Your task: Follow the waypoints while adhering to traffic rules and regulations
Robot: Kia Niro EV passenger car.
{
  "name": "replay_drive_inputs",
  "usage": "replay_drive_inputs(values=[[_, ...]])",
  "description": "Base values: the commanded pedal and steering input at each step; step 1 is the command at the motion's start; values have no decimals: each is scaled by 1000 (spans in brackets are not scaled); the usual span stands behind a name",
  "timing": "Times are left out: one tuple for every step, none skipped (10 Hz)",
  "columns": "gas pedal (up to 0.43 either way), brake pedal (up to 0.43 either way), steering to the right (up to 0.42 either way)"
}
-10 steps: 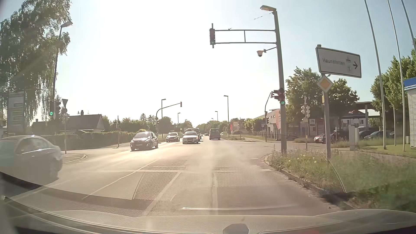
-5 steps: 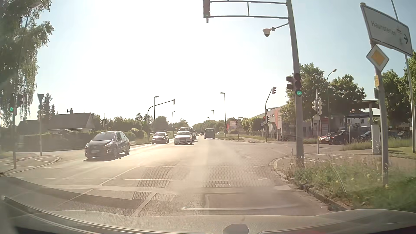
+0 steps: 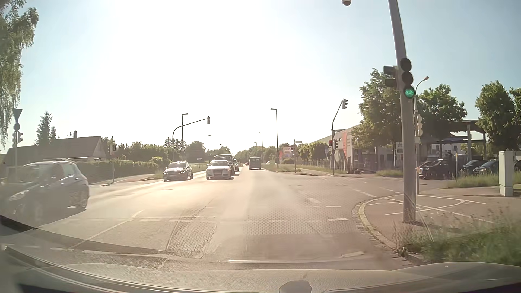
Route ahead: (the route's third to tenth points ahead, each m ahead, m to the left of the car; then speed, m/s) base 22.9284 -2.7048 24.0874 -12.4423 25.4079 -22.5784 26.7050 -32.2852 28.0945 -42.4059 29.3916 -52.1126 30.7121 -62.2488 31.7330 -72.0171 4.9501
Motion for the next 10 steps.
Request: replay_drive_inputs(values=[[0, 250, 14], [0, 238, 13], [0, 207, 12], [0, 159, 11], [0, 140, 11], [0, 128, 11], [0, 98, 12], [0, 85, 13], [0, 49, 16], [0, 49, 28]])
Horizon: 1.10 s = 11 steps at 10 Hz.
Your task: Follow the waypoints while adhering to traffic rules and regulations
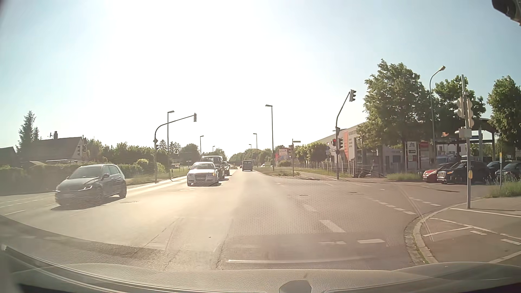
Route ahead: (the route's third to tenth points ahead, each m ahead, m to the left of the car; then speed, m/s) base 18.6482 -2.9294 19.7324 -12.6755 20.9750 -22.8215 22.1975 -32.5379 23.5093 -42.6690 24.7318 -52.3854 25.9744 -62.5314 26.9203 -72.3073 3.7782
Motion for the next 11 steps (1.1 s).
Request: replay_drive_inputs(values=[[0, 49, 44], [0, 6, 61], [0, 0, 72], [0, 0, 91], [0, 0, 126], [0, 0, 156], [0, 0, 180], [0, 0, 193], [0, 0, 195], [0, 0, 195], [0, 0, 195]])
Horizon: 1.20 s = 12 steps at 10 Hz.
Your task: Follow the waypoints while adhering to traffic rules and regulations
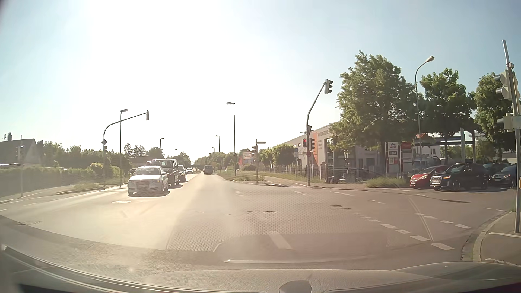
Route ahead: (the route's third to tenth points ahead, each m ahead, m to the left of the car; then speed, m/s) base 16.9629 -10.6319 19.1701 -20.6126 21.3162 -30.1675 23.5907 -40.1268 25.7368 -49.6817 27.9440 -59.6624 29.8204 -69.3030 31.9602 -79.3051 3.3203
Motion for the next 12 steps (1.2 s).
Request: replay_drive_inputs(values=[[0, 0, 198], [0, 0, 202], [0, 0, 211], [0, 0, 223], [0, 0, 239], [0, 0, 255], [0, 0, 269], [0, 0, 284], [0, 0, 304], [0, 0, 318], [0, 0, 333], [0, 0, 357]])
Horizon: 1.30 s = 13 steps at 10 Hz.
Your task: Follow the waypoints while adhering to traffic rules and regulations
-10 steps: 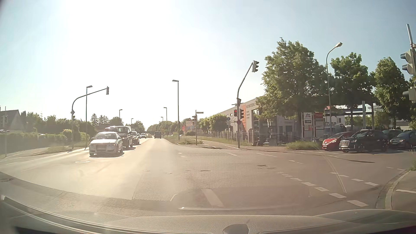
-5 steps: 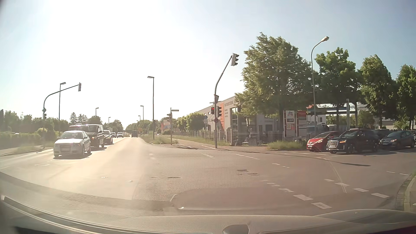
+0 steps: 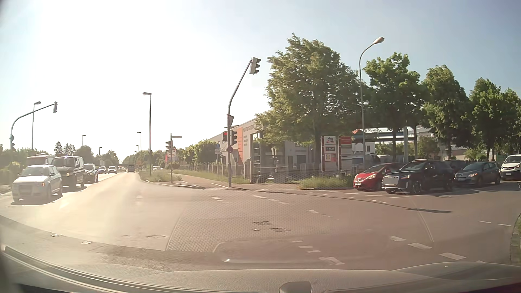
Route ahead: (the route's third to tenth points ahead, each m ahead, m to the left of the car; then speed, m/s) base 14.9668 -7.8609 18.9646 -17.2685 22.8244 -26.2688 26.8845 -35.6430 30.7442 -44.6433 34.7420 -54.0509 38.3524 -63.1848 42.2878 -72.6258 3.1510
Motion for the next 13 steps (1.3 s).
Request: replay_drive_inputs(values=[[0, 0, 368], [0, 0, 378], [39, 0, 397], [47, 0, 411], [79, 0, 410], [87, 0, 403], [87, 0, 381], [87, 0, 371], [87, 0, 362], [87, 0, 357], [87, 0, 357], [87, 0, 356], [87, 0, 345]])
